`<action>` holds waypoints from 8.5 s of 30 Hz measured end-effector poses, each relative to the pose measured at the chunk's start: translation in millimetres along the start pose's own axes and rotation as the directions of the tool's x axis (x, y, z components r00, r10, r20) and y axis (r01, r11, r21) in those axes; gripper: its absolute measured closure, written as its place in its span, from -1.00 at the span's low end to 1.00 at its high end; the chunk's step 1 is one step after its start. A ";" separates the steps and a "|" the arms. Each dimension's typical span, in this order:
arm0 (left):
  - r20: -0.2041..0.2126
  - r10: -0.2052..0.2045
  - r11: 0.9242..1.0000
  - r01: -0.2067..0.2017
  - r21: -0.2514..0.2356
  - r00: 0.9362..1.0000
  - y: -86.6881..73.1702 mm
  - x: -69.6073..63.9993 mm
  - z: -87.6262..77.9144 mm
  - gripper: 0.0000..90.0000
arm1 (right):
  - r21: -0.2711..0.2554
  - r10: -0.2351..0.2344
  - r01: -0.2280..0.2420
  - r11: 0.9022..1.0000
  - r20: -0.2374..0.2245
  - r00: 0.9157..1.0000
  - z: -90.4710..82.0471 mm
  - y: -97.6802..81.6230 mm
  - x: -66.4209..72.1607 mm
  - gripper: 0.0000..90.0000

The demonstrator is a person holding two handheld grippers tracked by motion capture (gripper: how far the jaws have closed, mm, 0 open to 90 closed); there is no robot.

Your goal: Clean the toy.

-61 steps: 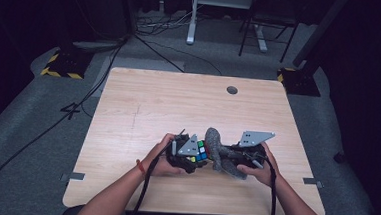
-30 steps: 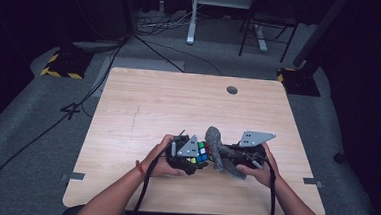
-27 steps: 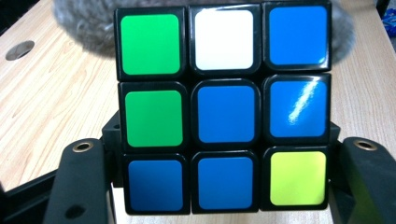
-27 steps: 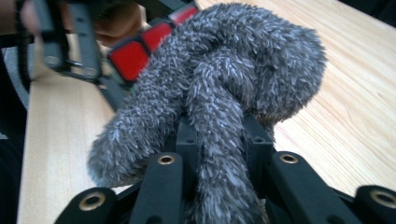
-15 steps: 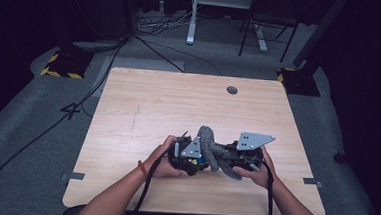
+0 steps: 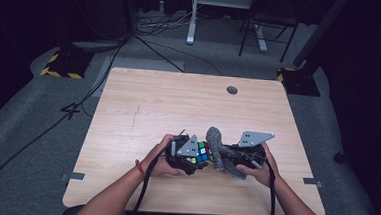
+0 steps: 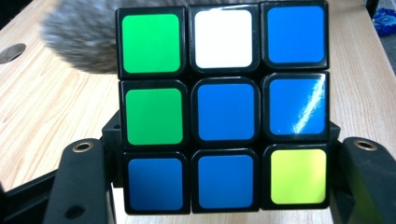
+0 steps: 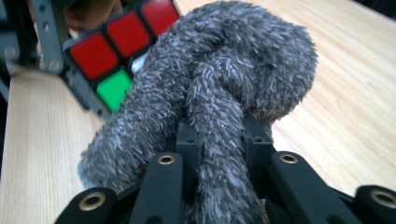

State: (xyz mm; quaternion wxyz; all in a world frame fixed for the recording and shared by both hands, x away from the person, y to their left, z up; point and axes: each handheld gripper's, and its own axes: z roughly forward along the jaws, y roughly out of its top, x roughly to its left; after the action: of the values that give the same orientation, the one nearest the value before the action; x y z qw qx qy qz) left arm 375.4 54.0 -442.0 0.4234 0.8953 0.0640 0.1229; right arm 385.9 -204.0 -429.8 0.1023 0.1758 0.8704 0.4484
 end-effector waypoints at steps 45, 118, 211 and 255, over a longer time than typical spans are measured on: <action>0.010 0.023 0.995 -0.024 0.092 1.000 -1.3 -4.8 19.7 -0.26 | -0.102 -0.044 0.036 0.994 -0.077 0.996 7.0 19.8 24.8 0.65; 0.036 -0.039 0.999 0.040 -0.023 0.999 -4.5 3.0 9.9 -0.30 | -0.182 0.013 -0.045 0.982 -0.177 0.984 -12.2 7.1 4.9 0.66; 0.031 -0.002 1.000 0.003 -0.021 1.000 -2.1 -3.4 8.6 -0.25 | -0.083 0.053 -0.066 0.994 -0.141 0.989 -9.8 -4.2 -3.7 0.68; 0.056 -0.025 0.992 0.031 -0.122 0.998 2.9 -2.5 -0.6 -0.27 | -0.093 0.056 -0.073 0.993 -0.166 0.985 -4.7 -4.3 -4.2 0.68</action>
State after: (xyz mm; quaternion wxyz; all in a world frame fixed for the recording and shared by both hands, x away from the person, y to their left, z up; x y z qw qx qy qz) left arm 372.9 52.1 -439.8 0.4808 0.8697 0.0572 0.0960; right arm 387.2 -211.5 -430.6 0.0248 0.1615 0.8465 0.5067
